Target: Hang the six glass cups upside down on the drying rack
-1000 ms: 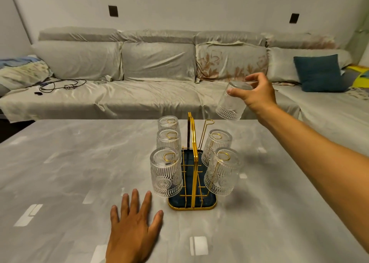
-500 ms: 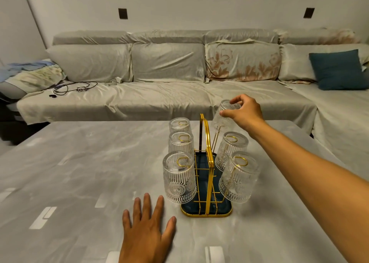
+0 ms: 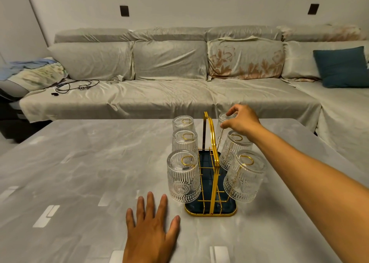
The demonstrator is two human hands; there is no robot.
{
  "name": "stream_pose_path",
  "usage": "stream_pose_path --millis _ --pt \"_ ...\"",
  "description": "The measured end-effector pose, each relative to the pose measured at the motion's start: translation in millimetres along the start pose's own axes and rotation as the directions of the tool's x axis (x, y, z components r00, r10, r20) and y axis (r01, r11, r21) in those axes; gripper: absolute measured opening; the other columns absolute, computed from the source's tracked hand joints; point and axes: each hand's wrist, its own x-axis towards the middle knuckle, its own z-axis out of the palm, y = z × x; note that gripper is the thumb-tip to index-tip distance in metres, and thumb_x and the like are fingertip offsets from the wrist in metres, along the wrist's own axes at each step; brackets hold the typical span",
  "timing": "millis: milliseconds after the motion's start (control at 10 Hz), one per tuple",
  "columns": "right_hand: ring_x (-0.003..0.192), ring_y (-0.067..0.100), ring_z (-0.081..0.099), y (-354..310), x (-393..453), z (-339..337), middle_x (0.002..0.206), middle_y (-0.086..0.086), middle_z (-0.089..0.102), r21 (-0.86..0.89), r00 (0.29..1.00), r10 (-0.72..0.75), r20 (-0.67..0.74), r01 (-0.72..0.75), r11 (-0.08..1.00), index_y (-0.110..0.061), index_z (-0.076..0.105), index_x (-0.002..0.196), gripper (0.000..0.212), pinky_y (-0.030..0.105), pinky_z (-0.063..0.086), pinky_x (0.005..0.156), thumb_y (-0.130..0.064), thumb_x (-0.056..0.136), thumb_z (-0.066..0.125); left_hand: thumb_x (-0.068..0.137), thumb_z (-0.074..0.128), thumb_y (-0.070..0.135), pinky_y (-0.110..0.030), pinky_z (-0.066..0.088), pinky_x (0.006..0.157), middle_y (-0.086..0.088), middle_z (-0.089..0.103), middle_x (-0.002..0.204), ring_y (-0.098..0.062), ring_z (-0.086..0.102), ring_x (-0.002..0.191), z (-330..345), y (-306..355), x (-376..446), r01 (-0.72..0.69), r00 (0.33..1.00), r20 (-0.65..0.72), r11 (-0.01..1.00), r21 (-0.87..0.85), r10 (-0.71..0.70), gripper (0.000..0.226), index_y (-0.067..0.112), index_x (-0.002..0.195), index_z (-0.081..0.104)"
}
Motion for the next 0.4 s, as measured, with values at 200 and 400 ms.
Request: stream_pose_path --millis 200,400 --pt "0.077 0.017 0.057 -1.3 2.0 -1.4 0.090 0.001 0.060 -0.081 0.995 0.021 0.094 -0.014 0.997 -0.019 0.059 0.088 0.039 0.033 0.050 0.063 -0.020 0.060 0.086 0.077 -0.001 0.077 -0.048 -0.018 0.112 0.003 -0.024 0.159 -0.023 -0.024 0.145 0.9 -0.9 1.8 0.005 1.000 0.013 1.000 0.008 -0.005 0.077 0.045 0.145 -0.017" --pt "0.092 0.019 0.053 -8.8 -11.2 -13.0 0.107 0.002 0.057 -0.044 0.995 -0.041 0.095 0.046 0.998 -0.016 0.060 0.102 0.037 0.032 0.042 0.069 -0.030 0.073 0.079 0.075 0.001 0.080 -0.049 -0.018 0.111 0.004 -0.022 0.159 -0.022 -0.023 0.145 6.0 -2.6 8.8 -0.004 0.998 0.056 1.000 0.005 0.004 0.080 0.046 0.146 -0.013"
